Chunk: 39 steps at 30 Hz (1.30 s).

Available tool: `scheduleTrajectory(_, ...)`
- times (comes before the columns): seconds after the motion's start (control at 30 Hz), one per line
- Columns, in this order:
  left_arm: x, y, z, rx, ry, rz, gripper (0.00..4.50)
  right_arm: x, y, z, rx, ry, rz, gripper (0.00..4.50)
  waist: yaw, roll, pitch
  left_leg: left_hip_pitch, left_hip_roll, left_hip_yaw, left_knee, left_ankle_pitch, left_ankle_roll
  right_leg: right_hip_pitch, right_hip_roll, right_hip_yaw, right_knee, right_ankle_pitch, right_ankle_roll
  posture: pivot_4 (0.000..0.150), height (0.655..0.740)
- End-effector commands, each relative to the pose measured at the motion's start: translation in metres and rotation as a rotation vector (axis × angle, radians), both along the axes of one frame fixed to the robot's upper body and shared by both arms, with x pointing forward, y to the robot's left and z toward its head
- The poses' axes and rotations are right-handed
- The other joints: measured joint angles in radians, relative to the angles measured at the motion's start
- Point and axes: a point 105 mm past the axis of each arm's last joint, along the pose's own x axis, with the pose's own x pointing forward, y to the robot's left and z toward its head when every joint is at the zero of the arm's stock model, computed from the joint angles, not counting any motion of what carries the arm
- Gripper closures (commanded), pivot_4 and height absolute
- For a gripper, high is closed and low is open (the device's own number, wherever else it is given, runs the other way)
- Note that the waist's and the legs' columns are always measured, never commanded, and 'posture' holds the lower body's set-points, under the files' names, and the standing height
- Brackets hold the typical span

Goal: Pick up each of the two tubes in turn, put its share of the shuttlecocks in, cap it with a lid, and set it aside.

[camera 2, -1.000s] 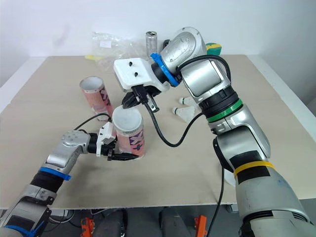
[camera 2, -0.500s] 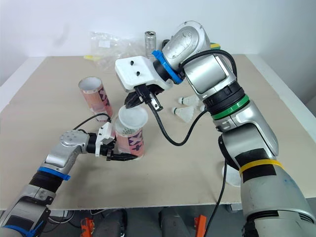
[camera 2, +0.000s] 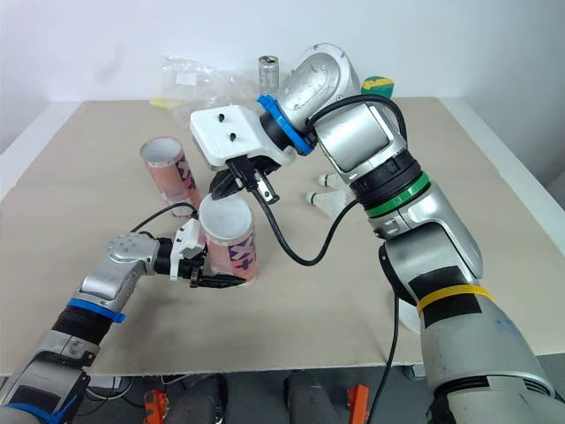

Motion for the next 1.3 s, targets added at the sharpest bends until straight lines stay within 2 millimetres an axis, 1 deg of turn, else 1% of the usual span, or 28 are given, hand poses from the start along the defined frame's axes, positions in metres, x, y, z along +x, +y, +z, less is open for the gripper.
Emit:
scheduleTrajectory(0.03, -0.007, 0.010, -0.028, 0.093, 0.083, 0.014, 1.66, -0.009, -0.004, 0.008, -0.029, -0.023, 0.048, 4.46, -0.001, 0.000, 0.000, 0.000, 0.000, 0.000, 0.000, 0.000, 0.000, 0.000, 0.000, 0.000, 0.000, 0.000, 0.000, 0.150, 0.7236)
scheduleTrajectory(0.17, -0.007, 0.010, -0.029, 0.096, 0.085, 0.013, 1.66, -0.003, 0.000, 0.018, -0.004, -0.008, 0.021, 4.46, -0.005, 0.000, 0.000, 0.000, 0.000, 0.000, 0.000, 0.000, 0.000, 0.000, 0.000, 0.000, 0.000, 0.000, 0.000, 0.150, 0.7236)
scheduleTrajectory(0.4, -0.007, 0.010, -0.030, 0.098, 0.085, 0.015, 1.66, -0.004, 0.002, 0.027, 0.020, 0.019, 0.026, 4.46, -0.005, 0.000, 0.000, 0.000, 0.000, -0.001, 0.000, 0.000, 0.000, 0.000, 0.000, -0.001, 0.000, 0.000, 0.000, 0.150, 0.7236)
scheduleTrajectory(0.53, -0.007, 0.011, -0.030, 0.100, 0.087, 0.017, 1.66, -0.005, 0.002, 0.028, 0.016, 0.021, 0.032, 4.46, -0.005, 0.000, 0.000, 0.000, 0.000, -0.001, 0.000, 0.000, 0.000, 0.000, 0.000, -0.001, 0.000, 0.000, 0.000, 0.150, 0.7236)
scheduleTrajectory(0.67, -0.006, 0.012, -0.030, 0.099, 0.088, 0.024, 1.66, -0.010, -0.002, 0.008, -0.039, 0.037, 0.053, 4.46, -0.005, 0.000, 0.000, 0.000, 0.000, -0.001, -0.001, 0.000, 0.000, 0.000, 0.000, -0.001, 0.000, 0.000, -0.001, 0.150, 0.7236)
scheduleTrajectory(0.77, -0.007, 0.013, -0.031, 0.099, 0.090, 0.025, 1.66, -0.009, -0.002, -0.001, -0.057, 0.053, 0.044, 4.46, -0.005, 0.000, 0.000, 0.000, 0.000, -0.001, -0.001, 0.000, 0.000, 0.000, 0.000, -0.001, 0.000, -0.001, -0.001, 0.150, 0.7236)
scheduleTrajectory(0.97, -0.008, 0.013, -0.031, 0.096, 0.094, 0.025, 1.66, -0.003, -0.004, -0.006, -0.069, 0.029, 0.020, 4.46, -0.005, 0.000, 0.000, 0.000, 0.000, -0.002, -0.002, 0.000, 0.000, 0.000, 0.000, -0.002, 0.000, -0.001, -0.001, 0.150, 0.7236)
scheduleTrajectory(1.13, -0.008, 0.013, -0.031, 0.096, 0.096, 0.026, 1.66, -0.007, -0.011, -0.008, -0.097, 0.005, 0.042, 4.46, -0.005, 0.000, 0.000, 0.000, 0.000, -0.002, -0.002, 0.000, 0.000, 0.000, 0.000, -0.002, 0.000, -0.002, -0.001, 0.150, 0.7236)
scheduleTrajectory(1.2, -0.008, 0.013, -0.031, 0.096, 0.095, 0.027, 1.66, -0.007, -0.011, -0.015, -0.122, -0.037, 0.065, 4.46, -0.005, 0.000, 0.000, 0.000, 0.000, -0.002, -0.003, 0.000, 0.000, 0.000, 0.000, -0.002, 0.000, -0.002, -0.001, 0.150, 0.7236)
scheduleTrajectory(1.3, -0.008, 0.013, -0.031, 0.094, 0.096, 0.027, 1.66, -0.005, -0.010, -0.035, -0.164, -0.096, 0.090, 4.46, -0.005, 0.000, -0.001, 0.001, 0.000, -0.002, -0.003, 0.000, 0.000, 0.000, 0.000, -0.002, 0.000, -0.002, -0.001, 0.150, 0.7236)
